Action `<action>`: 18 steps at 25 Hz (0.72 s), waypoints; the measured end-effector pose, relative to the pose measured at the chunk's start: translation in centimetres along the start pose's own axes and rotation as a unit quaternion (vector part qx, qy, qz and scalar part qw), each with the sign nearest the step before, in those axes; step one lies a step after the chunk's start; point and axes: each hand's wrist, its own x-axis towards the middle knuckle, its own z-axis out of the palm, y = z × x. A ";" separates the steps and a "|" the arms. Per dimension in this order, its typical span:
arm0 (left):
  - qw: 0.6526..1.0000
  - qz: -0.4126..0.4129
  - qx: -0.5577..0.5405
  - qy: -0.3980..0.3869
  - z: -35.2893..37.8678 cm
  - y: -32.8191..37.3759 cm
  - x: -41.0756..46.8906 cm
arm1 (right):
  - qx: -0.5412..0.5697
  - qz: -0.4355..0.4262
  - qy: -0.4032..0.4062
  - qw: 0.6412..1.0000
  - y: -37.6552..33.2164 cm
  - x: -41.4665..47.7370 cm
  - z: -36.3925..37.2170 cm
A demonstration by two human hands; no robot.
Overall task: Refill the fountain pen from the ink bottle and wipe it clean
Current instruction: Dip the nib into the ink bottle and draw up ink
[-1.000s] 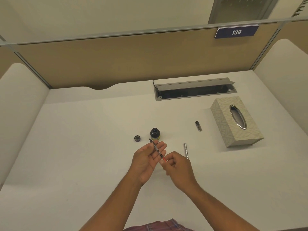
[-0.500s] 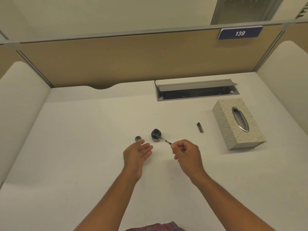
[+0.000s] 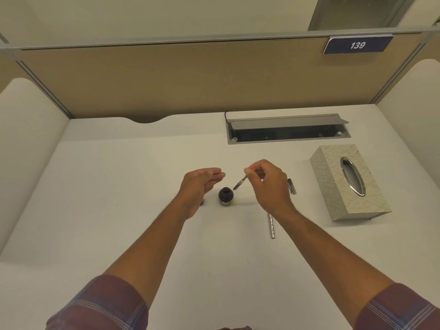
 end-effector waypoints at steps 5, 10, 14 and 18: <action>0.996 -0.012 0.054 -0.066 0.1 0.4 2.3 | -0.031 -0.025 -0.042 0.998 -0.4 2.5 2.0; 0.979 0.001 0.166 -0.117 -0.4 0.5 2.5 | -0.071 -0.026 -0.096 0.992 -0.2 3.9 3.8; 0.968 -0.003 0.216 -0.132 -0.7 0.1 2.2 | -0.084 -0.030 -0.123 0.988 -0.2 4.1 4.2; 0.972 0.031 0.195 -0.126 -0.6 -1.3 2.4 | -0.089 -0.040 -0.141 0.985 0.1 4.1 4.4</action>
